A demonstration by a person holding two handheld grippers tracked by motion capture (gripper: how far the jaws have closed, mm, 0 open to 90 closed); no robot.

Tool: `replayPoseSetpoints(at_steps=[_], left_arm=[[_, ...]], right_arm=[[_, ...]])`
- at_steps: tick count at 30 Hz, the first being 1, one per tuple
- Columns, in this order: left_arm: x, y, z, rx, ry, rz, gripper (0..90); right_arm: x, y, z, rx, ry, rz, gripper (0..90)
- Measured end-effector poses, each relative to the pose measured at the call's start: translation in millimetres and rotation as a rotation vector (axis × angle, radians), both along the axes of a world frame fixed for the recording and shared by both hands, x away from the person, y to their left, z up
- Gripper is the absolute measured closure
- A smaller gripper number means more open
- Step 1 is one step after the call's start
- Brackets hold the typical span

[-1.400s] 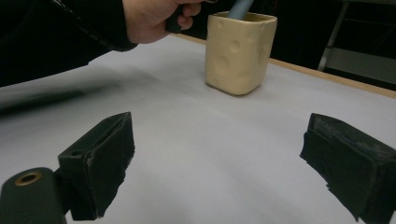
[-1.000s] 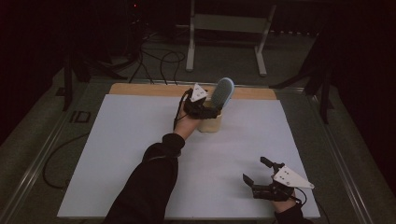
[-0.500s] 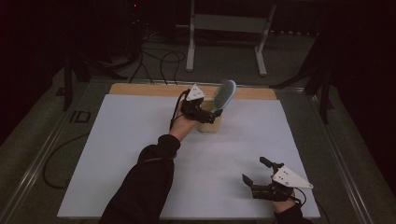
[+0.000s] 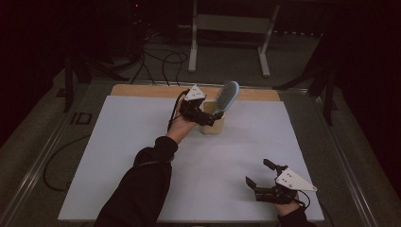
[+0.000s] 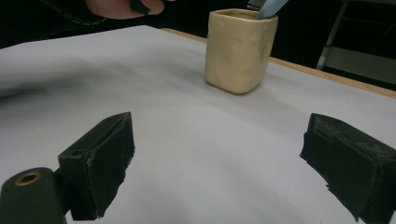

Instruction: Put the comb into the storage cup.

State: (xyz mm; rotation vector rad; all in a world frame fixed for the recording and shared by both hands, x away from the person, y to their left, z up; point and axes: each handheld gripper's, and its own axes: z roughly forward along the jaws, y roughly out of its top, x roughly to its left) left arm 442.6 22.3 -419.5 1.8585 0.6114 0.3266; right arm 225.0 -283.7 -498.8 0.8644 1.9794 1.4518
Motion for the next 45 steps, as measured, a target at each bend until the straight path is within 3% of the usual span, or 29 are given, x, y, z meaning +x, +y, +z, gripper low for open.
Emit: replayPoseSetpoints(at_steps=[11, 23, 45], left_arm=[[-8.4, 13.7, 5.6, 0.006, 0.026, -0.021, 0.0], [-20.7, 34.3, 17.5, 0.014, 0.024, -0.029, 0.0], [-50.0, 82.9, 12.8, 0.037, 0.031, -0.005, 0.0]], right_arm=[[2.3, 1.4, -1.1, -0.005, 0.005, 0.003, 9.0], [1.9, 3.0, -0.7, -0.013, 0.005, 0.004, 9.0], [1.5, 4.1, 0.0, -0.021, -0.003, 0.004, 9.0]])
